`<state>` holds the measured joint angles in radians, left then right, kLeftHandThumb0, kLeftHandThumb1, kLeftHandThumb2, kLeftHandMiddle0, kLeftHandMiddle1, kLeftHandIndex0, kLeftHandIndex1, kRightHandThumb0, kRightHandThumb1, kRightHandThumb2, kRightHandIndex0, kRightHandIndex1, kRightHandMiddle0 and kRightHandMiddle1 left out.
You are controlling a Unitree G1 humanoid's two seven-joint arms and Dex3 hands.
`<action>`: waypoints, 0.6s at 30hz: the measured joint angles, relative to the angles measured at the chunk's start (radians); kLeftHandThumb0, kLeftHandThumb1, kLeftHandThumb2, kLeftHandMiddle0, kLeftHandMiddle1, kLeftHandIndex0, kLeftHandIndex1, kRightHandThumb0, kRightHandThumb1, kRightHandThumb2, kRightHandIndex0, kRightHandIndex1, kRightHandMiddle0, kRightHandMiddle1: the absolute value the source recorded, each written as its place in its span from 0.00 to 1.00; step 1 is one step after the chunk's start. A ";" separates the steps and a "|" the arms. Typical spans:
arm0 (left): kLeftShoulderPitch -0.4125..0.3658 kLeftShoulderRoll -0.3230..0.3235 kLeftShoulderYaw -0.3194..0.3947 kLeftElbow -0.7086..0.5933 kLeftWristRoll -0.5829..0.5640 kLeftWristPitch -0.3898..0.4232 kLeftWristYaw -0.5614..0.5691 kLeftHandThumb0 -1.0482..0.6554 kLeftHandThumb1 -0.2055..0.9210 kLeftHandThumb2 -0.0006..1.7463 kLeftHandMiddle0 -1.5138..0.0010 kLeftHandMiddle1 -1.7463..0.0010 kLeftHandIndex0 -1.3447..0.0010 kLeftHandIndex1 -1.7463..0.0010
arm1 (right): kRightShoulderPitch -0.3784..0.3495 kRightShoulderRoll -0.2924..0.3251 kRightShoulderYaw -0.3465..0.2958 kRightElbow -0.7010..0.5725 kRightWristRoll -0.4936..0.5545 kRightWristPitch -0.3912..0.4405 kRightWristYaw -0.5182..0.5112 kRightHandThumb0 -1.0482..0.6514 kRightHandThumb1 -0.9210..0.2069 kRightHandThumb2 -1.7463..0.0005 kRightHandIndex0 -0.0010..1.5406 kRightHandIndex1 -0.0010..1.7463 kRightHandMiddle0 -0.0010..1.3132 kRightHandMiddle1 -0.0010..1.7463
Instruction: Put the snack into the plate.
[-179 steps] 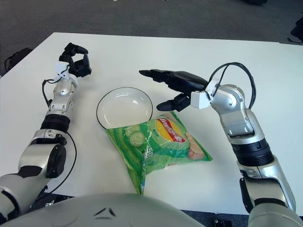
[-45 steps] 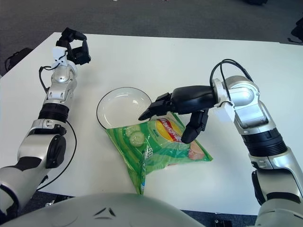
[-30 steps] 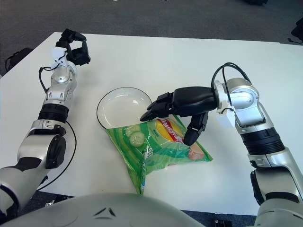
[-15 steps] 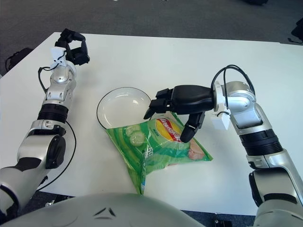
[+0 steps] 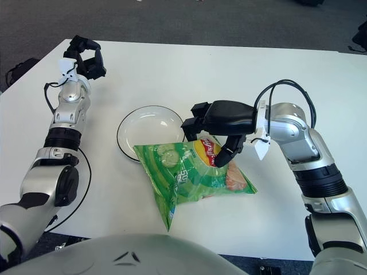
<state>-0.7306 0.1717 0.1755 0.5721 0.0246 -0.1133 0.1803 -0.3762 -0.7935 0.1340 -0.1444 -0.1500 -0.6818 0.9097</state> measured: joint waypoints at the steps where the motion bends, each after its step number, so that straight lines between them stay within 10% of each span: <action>1: 0.003 0.001 0.000 -0.006 0.001 0.000 0.001 0.37 0.67 0.58 0.30 0.00 0.68 0.00 | 0.001 -0.001 0.000 -0.002 0.000 0.004 -0.003 0.60 0.57 0.26 0.35 1.00 0.47 0.89; 18: 0.024 0.005 0.001 -0.034 0.024 0.000 0.055 0.36 0.61 0.63 0.34 0.00 0.64 0.00 | -0.004 -0.019 0.000 0.078 0.022 -0.022 -0.032 0.62 0.74 0.12 0.52 0.93 0.44 1.00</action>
<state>-0.7066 0.1764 0.1763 0.5383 0.0484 -0.1133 0.2358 -0.3798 -0.8122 0.1342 -0.0663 -0.1281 -0.7038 0.8772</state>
